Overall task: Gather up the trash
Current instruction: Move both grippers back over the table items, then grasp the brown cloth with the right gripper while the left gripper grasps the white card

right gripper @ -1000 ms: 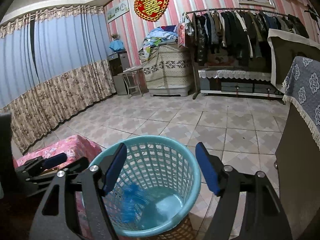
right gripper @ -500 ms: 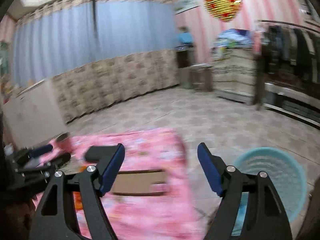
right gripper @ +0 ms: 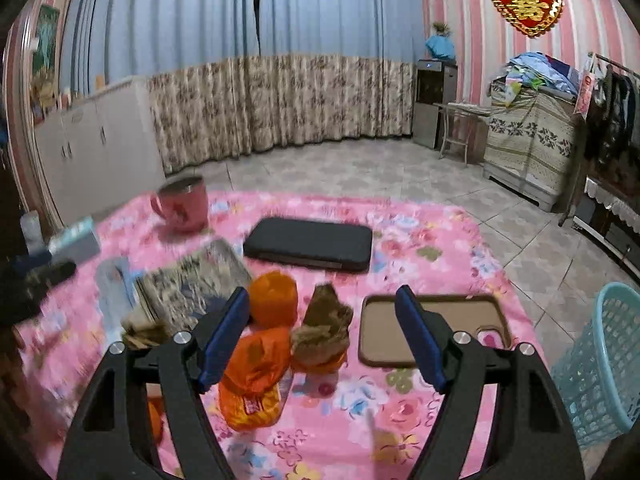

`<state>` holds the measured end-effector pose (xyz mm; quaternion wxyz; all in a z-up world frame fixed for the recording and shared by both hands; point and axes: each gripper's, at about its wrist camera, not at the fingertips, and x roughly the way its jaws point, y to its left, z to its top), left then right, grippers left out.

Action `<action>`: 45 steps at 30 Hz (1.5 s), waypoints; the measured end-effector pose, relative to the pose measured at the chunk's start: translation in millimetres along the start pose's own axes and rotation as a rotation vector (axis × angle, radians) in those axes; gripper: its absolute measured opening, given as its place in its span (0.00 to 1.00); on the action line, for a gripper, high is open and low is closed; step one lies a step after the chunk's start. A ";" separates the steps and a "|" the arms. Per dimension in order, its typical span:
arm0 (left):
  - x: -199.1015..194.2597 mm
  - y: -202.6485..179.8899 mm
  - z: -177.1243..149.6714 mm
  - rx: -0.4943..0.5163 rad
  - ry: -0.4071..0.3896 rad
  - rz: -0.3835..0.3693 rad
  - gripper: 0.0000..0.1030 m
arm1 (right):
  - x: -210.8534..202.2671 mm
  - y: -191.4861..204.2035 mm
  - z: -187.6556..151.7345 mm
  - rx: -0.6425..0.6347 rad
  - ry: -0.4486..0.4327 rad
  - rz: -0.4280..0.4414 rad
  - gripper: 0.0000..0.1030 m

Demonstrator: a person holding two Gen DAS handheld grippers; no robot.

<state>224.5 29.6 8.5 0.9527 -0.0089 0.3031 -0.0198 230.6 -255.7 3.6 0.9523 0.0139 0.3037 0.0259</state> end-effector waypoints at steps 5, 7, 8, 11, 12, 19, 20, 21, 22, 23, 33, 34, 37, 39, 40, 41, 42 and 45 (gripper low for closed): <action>15.5 4.7 -4.8 -0.009 0.033 0.006 0.82 | 24.1 -4.6 -11.4 0.012 0.105 -0.018 0.60; 22.3 0.6 -9.4 0.016 0.047 0.003 0.83 | 33.7 -3.9 -14.2 0.022 0.138 -0.016 0.56; 24.7 -1.6 -11.9 0.021 0.052 0.004 0.83 | 37.8 -3.2 -15.6 0.024 0.146 -0.015 0.56; 30.8 -1.7 -14.4 0.024 0.065 0.006 0.83 | 47.7 -2.5 -16.8 0.022 0.164 -0.013 0.54; 32.4 -1.2 -14.7 0.021 0.069 0.004 0.83 | 50.4 -2.3 -16.5 0.021 0.171 -0.004 0.52; 38.8 0.9 -17.6 -0.009 0.093 -0.028 0.83 | 45.8 -0.4 -10.5 0.003 0.149 0.023 0.34; 39.0 0.6 -18.0 -0.008 0.092 -0.028 0.83 | 40.4 1.0 -7.4 -0.003 0.130 0.023 0.34; 39.7 0.2 -18.3 -0.010 0.093 -0.033 0.83 | 34.3 2.1 -4.0 -0.007 0.108 0.020 0.34; 40.2 -0.1 -18.4 -0.012 0.094 -0.036 0.83 | 30.1 2.7 -1.6 -0.009 0.094 0.021 0.34; 41.8 -0.3 -18.7 -0.016 0.098 -0.041 0.83 | 24.2 2.8 2.1 -0.010 0.073 0.023 0.34; 63.3 -5.9 -18.3 -0.041 0.131 -0.116 0.82 | 14.2 -5.3 13.6 0.007 0.045 0.038 0.34; 64.5 -7.8 -18.4 -0.045 0.137 -0.129 0.82 | 13.8 -5.4 14.0 0.007 0.045 0.039 0.34; 66.6 -17.1 -18.7 -0.016 0.144 -0.151 0.65 | 14.0 -5.4 14.3 0.005 0.049 0.044 0.34; 70.7 -24.0 -20.2 0.010 0.169 -0.159 0.42 | 13.5 -4.5 14.8 0.004 0.047 0.047 0.34; 71.4 -25.2 -20.9 0.011 0.174 -0.157 0.37 | 12.6 -3.7 15.0 0.003 0.045 0.049 0.34; 71.1 -24.7 -20.9 0.009 0.175 -0.163 0.23 | 11.0 -3.6 16.1 0.001 0.041 0.052 0.34; 70.5 -23.5 -20.2 0.003 0.177 -0.173 0.12 | 10.6 -3.5 15.6 0.000 0.039 0.053 0.34; 62.9 -20.1 -18.2 -0.005 0.157 -0.173 0.06 | 7.9 -2.8 17.0 -0.003 0.033 0.062 0.34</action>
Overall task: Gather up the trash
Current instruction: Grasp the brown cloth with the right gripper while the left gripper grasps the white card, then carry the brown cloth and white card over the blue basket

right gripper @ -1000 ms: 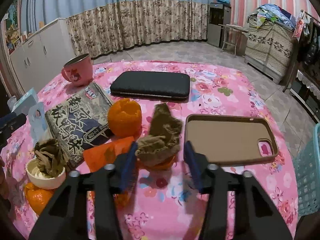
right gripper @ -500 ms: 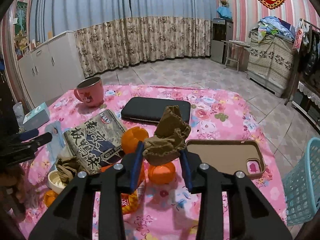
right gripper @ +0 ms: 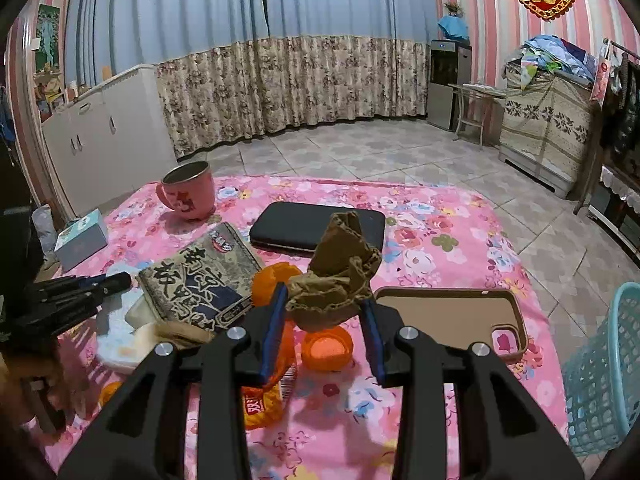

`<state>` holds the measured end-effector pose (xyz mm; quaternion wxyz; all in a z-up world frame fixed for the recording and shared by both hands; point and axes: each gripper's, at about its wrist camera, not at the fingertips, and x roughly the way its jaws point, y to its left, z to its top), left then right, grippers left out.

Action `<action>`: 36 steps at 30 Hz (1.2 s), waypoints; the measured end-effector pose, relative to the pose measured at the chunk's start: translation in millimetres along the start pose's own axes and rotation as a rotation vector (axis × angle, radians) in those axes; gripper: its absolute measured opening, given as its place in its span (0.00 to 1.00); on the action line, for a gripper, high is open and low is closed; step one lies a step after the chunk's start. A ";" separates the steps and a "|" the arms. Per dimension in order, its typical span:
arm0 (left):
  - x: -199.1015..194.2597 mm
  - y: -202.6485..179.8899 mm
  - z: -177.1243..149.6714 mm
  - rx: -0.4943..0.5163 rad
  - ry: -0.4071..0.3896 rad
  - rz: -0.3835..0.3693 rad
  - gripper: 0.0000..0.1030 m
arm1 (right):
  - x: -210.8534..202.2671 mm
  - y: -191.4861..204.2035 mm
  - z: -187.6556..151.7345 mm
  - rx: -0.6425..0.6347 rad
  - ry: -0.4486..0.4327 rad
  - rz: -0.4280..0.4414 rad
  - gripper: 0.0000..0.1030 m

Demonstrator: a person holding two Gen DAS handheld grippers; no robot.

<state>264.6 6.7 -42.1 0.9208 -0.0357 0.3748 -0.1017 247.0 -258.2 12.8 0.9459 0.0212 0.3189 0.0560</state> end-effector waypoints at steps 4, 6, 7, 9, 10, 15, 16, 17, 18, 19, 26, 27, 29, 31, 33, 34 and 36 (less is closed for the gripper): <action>-19.4 2.0 5.7 -0.008 -0.058 -0.004 0.00 | -7.8 0.6 1.0 0.000 -0.021 0.008 0.34; -28.8 2.1 8.6 -0.002 -0.085 0.010 0.00 | -13.3 0.3 2.3 -0.004 -0.039 0.003 0.34; -34.5 0.2 10.4 0.010 -0.103 0.021 0.00 | -15.4 0.4 2.9 -0.005 -0.046 0.002 0.34; -46.2 -2.4 14.9 0.020 -0.143 0.039 0.00 | -21.6 -0.4 5.8 -0.007 -0.065 -0.002 0.34; -51.7 -3.8 17.8 0.018 -0.161 0.048 0.00 | -24.3 -0.9 7.3 -0.007 -0.073 -0.003 0.34; -73.0 -21.2 32.6 0.052 -0.235 0.079 0.00 | -41.1 -6.8 15.3 -0.002 -0.121 -0.012 0.34; -77.0 -28.8 35.9 0.065 -0.244 0.079 0.00 | -45.1 -9.3 16.6 -0.003 -0.131 -0.015 0.34; -78.7 -33.9 38.4 0.072 -0.246 0.072 0.00 | -48.0 -11.2 17.7 -0.002 -0.138 -0.018 0.34; -80.0 -39.4 41.2 0.077 -0.247 0.065 0.00 | -52.5 -14.6 19.3 0.002 -0.147 -0.021 0.34; -81.7 -48.9 45.5 0.082 -0.251 0.060 0.00 | -57.5 -18.9 20.8 0.007 -0.155 -0.021 0.34; -81.5 -127.9 69.2 0.134 -0.278 -0.016 0.00 | -97.8 -67.8 22.5 0.035 -0.210 -0.120 0.34; -81.1 -140.8 72.0 0.145 -0.280 -0.030 0.00 | -104.7 -78.6 21.6 0.044 -0.218 -0.136 0.34; -80.5 -174.1 78.2 0.169 -0.283 -0.069 0.00 | -118.8 -101.1 19.1 0.070 -0.233 -0.172 0.34; -80.9 -203.9 81.8 0.193 -0.290 -0.106 0.00 | -132.0 -123.5 16.3 0.083 -0.246 -0.220 0.34; -81.0 -241.7 84.1 0.224 -0.296 -0.154 0.00 | -143.4 -148.2 13.4 0.095 -0.253 -0.274 0.34; -81.2 -253.7 82.9 0.236 -0.298 -0.168 0.00 | -149.2 -163.4 9.9 0.098 -0.258 -0.302 0.34; -80.8 -288.1 81.0 0.269 -0.299 -0.209 0.00 | -155.6 -183.5 4.8 0.112 -0.251 -0.338 0.34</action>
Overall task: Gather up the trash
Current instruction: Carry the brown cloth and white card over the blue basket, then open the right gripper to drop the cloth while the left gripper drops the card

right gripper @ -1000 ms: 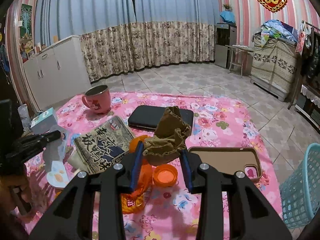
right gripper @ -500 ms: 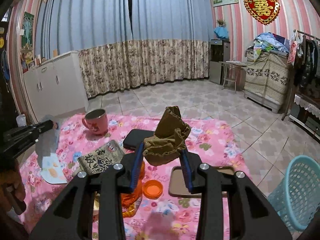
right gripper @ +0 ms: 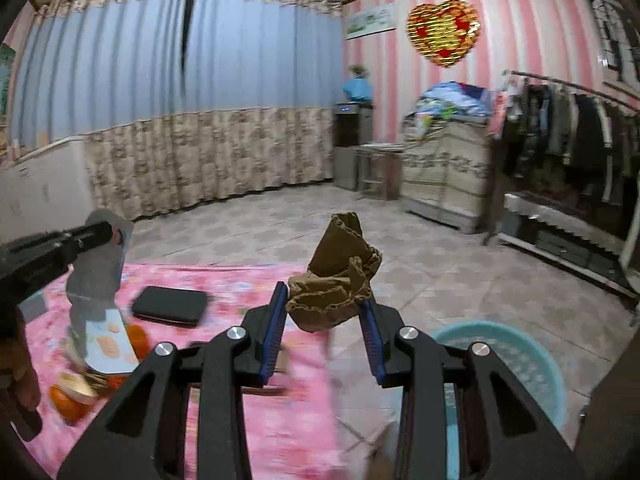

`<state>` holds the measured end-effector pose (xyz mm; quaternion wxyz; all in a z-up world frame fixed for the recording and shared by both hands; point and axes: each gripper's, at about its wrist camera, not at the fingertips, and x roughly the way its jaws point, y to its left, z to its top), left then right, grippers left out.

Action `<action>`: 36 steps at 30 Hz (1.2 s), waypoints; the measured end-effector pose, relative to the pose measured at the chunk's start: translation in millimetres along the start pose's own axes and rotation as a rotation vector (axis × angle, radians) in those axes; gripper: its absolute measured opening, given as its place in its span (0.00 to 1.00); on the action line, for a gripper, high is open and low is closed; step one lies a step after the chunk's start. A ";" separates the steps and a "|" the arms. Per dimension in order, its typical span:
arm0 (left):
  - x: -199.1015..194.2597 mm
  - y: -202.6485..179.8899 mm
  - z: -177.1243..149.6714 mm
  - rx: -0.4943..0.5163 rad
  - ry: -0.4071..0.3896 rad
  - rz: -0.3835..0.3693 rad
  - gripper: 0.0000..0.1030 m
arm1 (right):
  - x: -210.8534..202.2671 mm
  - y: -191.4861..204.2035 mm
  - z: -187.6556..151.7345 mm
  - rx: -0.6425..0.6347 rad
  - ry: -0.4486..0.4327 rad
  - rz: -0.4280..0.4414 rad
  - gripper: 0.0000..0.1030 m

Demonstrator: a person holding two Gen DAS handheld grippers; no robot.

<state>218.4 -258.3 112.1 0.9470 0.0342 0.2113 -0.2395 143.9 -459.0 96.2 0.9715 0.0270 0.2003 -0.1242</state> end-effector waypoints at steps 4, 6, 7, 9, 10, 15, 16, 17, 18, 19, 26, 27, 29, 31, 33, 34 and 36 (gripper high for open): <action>15.4 -48.3 0.9 0.026 0.006 -0.064 0.00 | 3.3 -50.3 -10.7 0.045 0.038 -0.087 0.34; 22.5 -64.6 -1.5 0.027 0.015 -0.093 0.00 | 1.9 -69.8 -15.3 0.073 0.045 -0.100 0.34; 27.1 -75.3 -3.3 0.027 0.018 -0.113 0.00 | 1.0 -77.2 -16.7 0.084 0.047 -0.106 0.34; 32.3 -89.4 -8.8 0.033 0.024 -0.138 0.00 | -2.6 -95.1 -20.5 0.106 0.052 -0.141 0.34; 34.2 -94.8 -11.0 0.036 0.027 -0.148 0.00 | -5.0 -102.4 -21.9 0.118 0.053 -0.149 0.34; 53.0 -125.5 -14.2 0.025 0.046 -0.220 0.00 | -8.4 -127.8 -35.3 0.154 0.074 -0.198 0.34; 56.4 -130.9 -12.6 0.028 0.045 -0.229 0.00 | -7.6 -132.2 -36.9 0.162 0.079 -0.202 0.34; 59.6 -136.8 -10.8 0.036 0.043 -0.239 0.00 | -8.2 -135.4 -39.4 0.170 0.080 -0.204 0.34; 62.4 -143.2 -8.7 0.042 0.042 -0.251 0.00 | -9.1 -137.8 -41.5 0.175 0.081 -0.206 0.34; 66.2 -150.1 -5.5 0.046 0.041 -0.256 0.00 | -9.4 -139.8 -42.2 0.180 0.081 -0.207 0.34; 77.4 -185.9 -5.6 0.083 0.048 -0.290 0.00 | -3.0 -150.3 -47.1 0.205 0.091 -0.210 0.34; 79.2 -189.1 -6.5 0.085 0.050 -0.292 0.00 | -4.1 -151.6 -48.0 0.207 0.091 -0.210 0.34; 83.3 -191.7 -6.9 0.087 0.056 -0.296 0.00 | -3.7 -153.2 -49.1 0.213 0.092 -0.216 0.34; 89.0 -196.8 -9.7 0.093 0.066 -0.298 0.00 | -3.2 -155.5 -51.1 0.222 0.096 -0.221 0.34; 93.9 -201.4 -11.7 0.098 0.077 -0.300 0.00 | -2.2 -157.7 -53.1 0.232 0.102 -0.232 0.34; 97.1 -204.6 -13.7 0.102 0.082 -0.299 0.00 | -1.9 -160.4 -54.5 0.241 0.105 -0.237 0.34; 102.0 -208.6 -15.5 0.109 0.089 -0.302 0.00 | -2.0 -163.7 -56.0 0.255 0.109 -0.246 0.34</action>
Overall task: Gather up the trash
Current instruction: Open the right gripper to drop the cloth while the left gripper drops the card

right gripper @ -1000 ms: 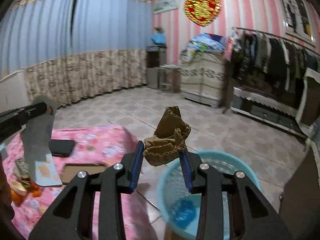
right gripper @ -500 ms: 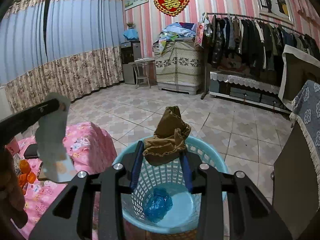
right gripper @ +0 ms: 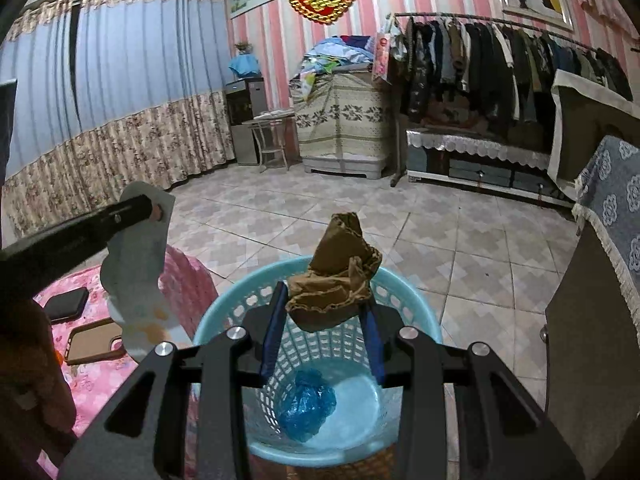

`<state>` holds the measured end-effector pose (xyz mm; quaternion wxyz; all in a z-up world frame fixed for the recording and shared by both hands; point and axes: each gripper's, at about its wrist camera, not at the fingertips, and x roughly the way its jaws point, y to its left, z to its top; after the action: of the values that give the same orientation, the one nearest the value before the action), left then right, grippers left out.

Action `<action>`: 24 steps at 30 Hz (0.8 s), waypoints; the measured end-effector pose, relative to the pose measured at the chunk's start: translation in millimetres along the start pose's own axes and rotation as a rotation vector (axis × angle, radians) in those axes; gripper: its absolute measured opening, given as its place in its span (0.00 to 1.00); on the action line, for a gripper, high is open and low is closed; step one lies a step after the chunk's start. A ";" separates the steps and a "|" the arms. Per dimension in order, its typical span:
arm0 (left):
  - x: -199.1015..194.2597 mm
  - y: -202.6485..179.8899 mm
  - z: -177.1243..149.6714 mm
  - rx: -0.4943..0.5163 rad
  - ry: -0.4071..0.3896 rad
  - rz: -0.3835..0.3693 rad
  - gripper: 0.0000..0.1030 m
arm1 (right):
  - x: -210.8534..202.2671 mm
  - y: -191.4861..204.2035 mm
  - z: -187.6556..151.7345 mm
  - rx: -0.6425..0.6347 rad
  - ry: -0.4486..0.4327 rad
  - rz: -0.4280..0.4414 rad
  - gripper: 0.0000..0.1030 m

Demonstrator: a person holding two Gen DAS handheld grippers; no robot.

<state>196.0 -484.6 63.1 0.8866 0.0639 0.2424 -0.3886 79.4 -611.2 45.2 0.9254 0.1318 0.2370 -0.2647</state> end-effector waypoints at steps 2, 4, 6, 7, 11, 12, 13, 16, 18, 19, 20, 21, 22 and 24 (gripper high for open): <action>6.9 -3.7 -1.7 0.007 0.011 -0.004 0.00 | 1.6 -3.1 -0.8 0.009 0.004 -0.007 0.35; 15.1 -6.7 -4.4 0.010 0.026 -0.016 0.00 | 2.7 -6.2 -1.0 0.022 0.005 -0.006 0.35; 21.7 -10.0 -7.2 0.016 0.043 -0.019 0.00 | 3.9 -6.8 -3.2 0.025 0.005 -0.010 0.36; 25.2 -11.2 -8.2 0.018 0.053 -0.023 0.00 | 5.5 -7.2 -3.6 0.028 0.010 -0.008 0.37; 33.8 -6.0 -15.1 0.006 0.075 -0.018 0.09 | 9.4 -7.9 -6.0 0.038 0.020 -0.005 0.55; 34.1 -4.4 -15.9 0.004 0.076 -0.015 0.12 | 9.8 -7.4 -6.6 0.038 0.021 -0.004 0.58; 33.6 -2.0 -16.9 -0.001 0.075 -0.014 0.17 | 10.0 -6.7 -7.2 0.036 0.020 -0.005 0.58; 28.5 3.1 -17.8 -0.011 0.069 -0.006 0.18 | 9.6 -5.2 -5.3 0.029 0.017 -0.002 0.58; 21.8 10.5 -17.1 -0.020 0.068 0.000 0.18 | 7.1 -2.6 -2.7 0.028 0.007 0.001 0.58; 16.3 14.4 -16.5 -0.023 0.066 0.008 0.22 | 6.0 -0.2 -0.9 0.026 0.000 0.002 0.58; 6.5 20.3 -15.7 -0.029 0.055 0.024 0.31 | 5.6 0.9 0.9 0.023 -0.002 0.004 0.58; -3.5 26.9 -15.3 -0.037 0.043 0.038 0.36 | 4.2 5.5 2.2 0.019 -0.003 0.010 0.58; -15.2 33.8 -14.7 -0.045 0.030 0.055 0.42 | 2.2 12.4 4.0 0.007 -0.008 0.019 0.58; -35.5 43.7 -14.1 -0.063 0.012 0.080 0.48 | -3.1 25.3 7.5 -0.015 -0.021 0.032 0.59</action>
<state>201.6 -426.8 64.5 0.9015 0.0482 0.2572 -0.3448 93.8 -591.8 56.1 0.9330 0.1257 0.2270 -0.2492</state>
